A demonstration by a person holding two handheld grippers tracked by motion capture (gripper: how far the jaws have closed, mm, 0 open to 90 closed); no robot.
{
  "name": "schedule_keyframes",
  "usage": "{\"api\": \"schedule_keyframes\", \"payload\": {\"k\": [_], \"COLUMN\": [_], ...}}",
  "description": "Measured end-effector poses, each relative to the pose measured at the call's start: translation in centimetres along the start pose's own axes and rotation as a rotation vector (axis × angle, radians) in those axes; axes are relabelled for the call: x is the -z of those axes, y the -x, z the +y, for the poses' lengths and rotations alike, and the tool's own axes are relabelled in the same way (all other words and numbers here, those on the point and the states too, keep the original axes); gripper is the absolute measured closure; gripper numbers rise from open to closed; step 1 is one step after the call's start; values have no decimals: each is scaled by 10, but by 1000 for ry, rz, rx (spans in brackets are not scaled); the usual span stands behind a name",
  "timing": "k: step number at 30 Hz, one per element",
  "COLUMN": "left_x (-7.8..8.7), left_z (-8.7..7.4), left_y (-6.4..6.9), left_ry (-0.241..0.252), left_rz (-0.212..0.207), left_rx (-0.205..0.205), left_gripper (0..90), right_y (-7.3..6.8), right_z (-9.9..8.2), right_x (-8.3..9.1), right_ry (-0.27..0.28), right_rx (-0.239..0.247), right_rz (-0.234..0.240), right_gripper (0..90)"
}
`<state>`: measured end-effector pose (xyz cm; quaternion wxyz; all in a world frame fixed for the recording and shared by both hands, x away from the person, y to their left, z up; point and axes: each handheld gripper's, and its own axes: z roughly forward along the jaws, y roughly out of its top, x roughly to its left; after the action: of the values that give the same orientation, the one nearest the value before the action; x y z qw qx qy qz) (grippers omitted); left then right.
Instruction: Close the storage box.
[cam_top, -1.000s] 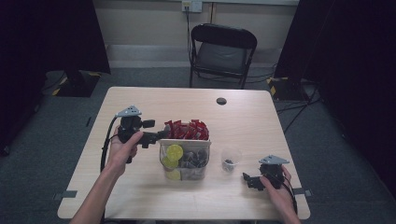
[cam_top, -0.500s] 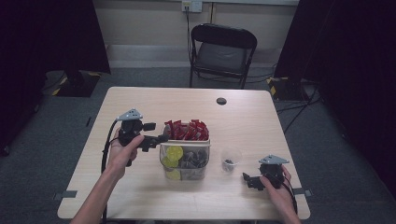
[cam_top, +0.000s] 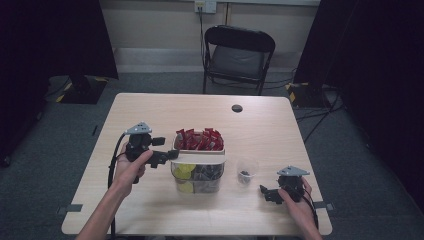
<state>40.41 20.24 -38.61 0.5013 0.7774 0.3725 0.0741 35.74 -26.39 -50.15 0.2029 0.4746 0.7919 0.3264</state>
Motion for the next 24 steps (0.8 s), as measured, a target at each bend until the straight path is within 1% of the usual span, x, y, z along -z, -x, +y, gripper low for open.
{"api": "schedule_keyframes", "payload": {"k": [3, 6, 8, 9, 11, 14, 17, 20, 23, 24], "left_x": [-5, -8, -10, -10, -12, -14, -17, -18, -17, -16], "left_z": [-3, -5, -7, -7, -9, -10, -12, -14, -14, -14], "left_y": [0, -1, -2, -2, -3, -3, -3, -4, -3, -3], "left_ry": [-20, -44, -43, -55, -60, -60, -75, -73, -75, -75], "left_rz": [-2, 13, 8, 16, 20, 33, 37, 26, 37, 31], "left_rx": [-2, -1, 4, -1, 4, -4, -5, 6, -4, 0], "left_gripper": [165, 165, 165, 164, 164, 165, 165, 156, 158, 160], "right_y": [0, 0, 0, 0, 0, 0, 0, 0, 0, 0], "right_z": [0, 0, 0, 0, 0, 0, 0, 0, 0, 0], "right_x": [0, 0, 0, 0, 0, 0, 0, 0, 0, 0], "right_ry": [0, -1, 0, 0, -1, -1, -1, -1, -1, -1], "right_rx": [0, -2, 0, 0, -2, -1, -1, -1, -1, -1], "right_rz": [1, 1, 1, 0, 0, 1, 1, 1, 1, 1], "right_gripper": [0, 0, 0, 0, 0, 0, 0, 0, 0, 0]}}
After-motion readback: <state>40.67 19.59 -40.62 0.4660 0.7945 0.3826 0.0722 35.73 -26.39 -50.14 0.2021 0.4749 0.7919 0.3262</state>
